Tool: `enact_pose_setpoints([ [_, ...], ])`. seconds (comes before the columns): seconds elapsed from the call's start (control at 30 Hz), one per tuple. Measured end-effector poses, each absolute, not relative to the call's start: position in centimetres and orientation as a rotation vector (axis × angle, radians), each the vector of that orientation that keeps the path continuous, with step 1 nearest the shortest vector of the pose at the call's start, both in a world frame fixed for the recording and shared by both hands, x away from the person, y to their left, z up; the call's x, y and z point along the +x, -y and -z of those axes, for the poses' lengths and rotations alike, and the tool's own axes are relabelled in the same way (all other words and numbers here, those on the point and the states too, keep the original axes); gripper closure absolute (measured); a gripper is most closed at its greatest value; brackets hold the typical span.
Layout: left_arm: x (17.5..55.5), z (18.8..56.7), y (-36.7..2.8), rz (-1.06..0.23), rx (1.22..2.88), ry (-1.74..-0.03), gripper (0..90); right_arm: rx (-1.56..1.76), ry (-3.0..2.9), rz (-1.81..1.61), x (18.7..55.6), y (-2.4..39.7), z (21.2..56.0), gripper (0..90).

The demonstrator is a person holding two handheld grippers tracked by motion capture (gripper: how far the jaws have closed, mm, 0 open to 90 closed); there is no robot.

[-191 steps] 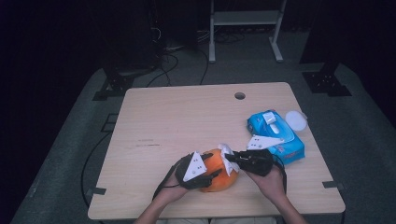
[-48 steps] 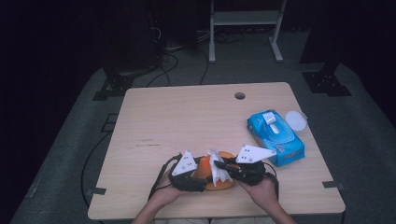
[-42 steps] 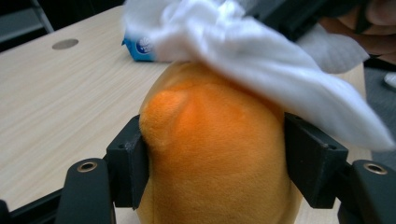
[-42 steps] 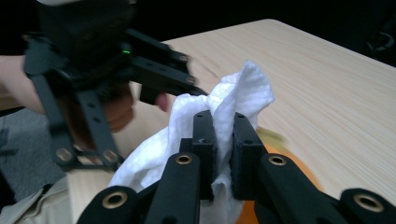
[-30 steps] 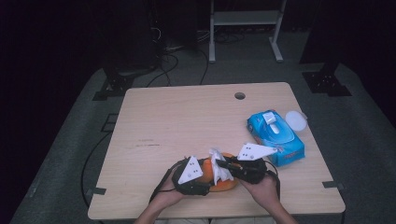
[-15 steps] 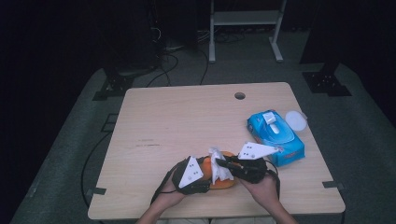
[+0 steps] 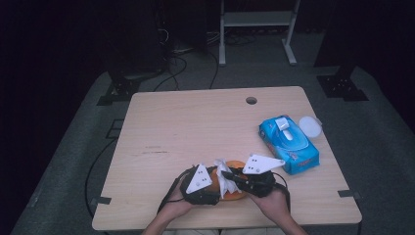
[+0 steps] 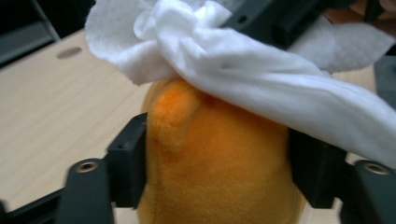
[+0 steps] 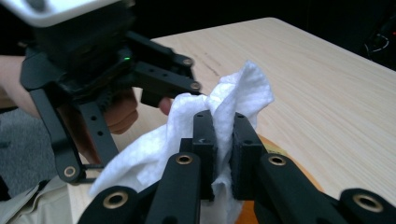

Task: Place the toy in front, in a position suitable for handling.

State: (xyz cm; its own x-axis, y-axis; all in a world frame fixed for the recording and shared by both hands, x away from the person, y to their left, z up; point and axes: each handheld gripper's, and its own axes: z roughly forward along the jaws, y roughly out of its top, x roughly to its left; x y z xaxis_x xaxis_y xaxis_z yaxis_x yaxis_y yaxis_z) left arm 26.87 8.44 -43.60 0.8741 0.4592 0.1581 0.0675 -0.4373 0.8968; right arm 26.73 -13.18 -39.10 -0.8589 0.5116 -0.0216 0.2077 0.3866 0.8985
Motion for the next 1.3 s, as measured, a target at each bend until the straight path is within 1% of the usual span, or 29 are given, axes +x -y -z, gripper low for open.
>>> enact_pose_setpoints([
  [0.1,27.0,43.7,-8.5,-0.498,1.987,-0.387,35.6,0.703,-2.328,-1.494,27.6,14.6,39.2,82.1],
  [0.23,27.1,43.9,-8.9,-0.488,1.99,-0.38,35.4,0.842,-2.31,-1.49,29.2,17.0,40.2,82.1],
  [0.27,27.2,43.9,-8.8,-0.477,1.99,-0.38,33.8,0.863,-2.313,-1.493,29.4,17.4,40.4,82.1],
  [0.3,27.3,43.8,-8.8,-0.444,1.988,-0.385,30.1,0.871,-2.315,-1.505,29.5,17.4,40.4,82.1],
  [0.33,27.4,43.8,-8.7,-0.397,1.981,-0.403,24.3,0.872,-2.317,-1.508,29.4,17.3,40.5,82.0],
  [0.37,27.5,43.8,-8.7,-0.385,1.978,-0.417,16.9,0.847,-2.318,-1.496,29.1,16.8,40.4,82.0],
  [0.4,27.5,43.8,-8.7,-0.386,1.979,-0.417,14.5,0.82,-2.317,-1.491,28.8,16.4,40.3,82.0],
  [0.43,27.5,43.8,-8.7,-0.39,1.984,-0.414,14.5,0.805,-2.321,-1.491,28.7,16.1,40.2,82.0],
  [0.47,27.4,43.8,-8.9,-0.397,1.99,-0.413,15.7,0.795,-2.322,-1.485,28.6,15.8,40.1,82.0],
  [0.5,27.4,43.7,-9.0,-0.41,1.993,-0.41,22.4,0.786,-2.324,-1.477,28.7,15.8,40.1,82.0],
  [0.57,27.4,43.7,-9.2,-0.42,2.007,-0.405,30.1,0.81,-2.326,-1.498,29.0,16.2,40.3,82.0],
  [0.6,27.5,43.7,-9.3,-0.419,2.008,-0.411,31.6,0.835,-2.329,-1.516,29.2,16.4,40.5,82.1],
  [0.87,28.2,44.0,-10.5,-0.397,1.992,-0.456,35.9,1.028,-2.328,-1.49,30.9,18.6,42.7,82.0],
  [0.93,28.3,44.0,-10.5,-0.398,1.992,-0.457,36.5,1.045,-2.326,-1.492,31.0,18.7,42.8,82.1],
  [1.1,28.4,44.1,-10.9,-0.377,2.0,-0.443,36.4,0.991,-2.312,-1.493,30.5,17.9,42.2,82.1],
  [1.3,28.6,44.3,-11.3,-0.358,2.001,-0.44,35.2,1.122,-2.349,-1.446,31.6,18.9,43.9,82.1],
])
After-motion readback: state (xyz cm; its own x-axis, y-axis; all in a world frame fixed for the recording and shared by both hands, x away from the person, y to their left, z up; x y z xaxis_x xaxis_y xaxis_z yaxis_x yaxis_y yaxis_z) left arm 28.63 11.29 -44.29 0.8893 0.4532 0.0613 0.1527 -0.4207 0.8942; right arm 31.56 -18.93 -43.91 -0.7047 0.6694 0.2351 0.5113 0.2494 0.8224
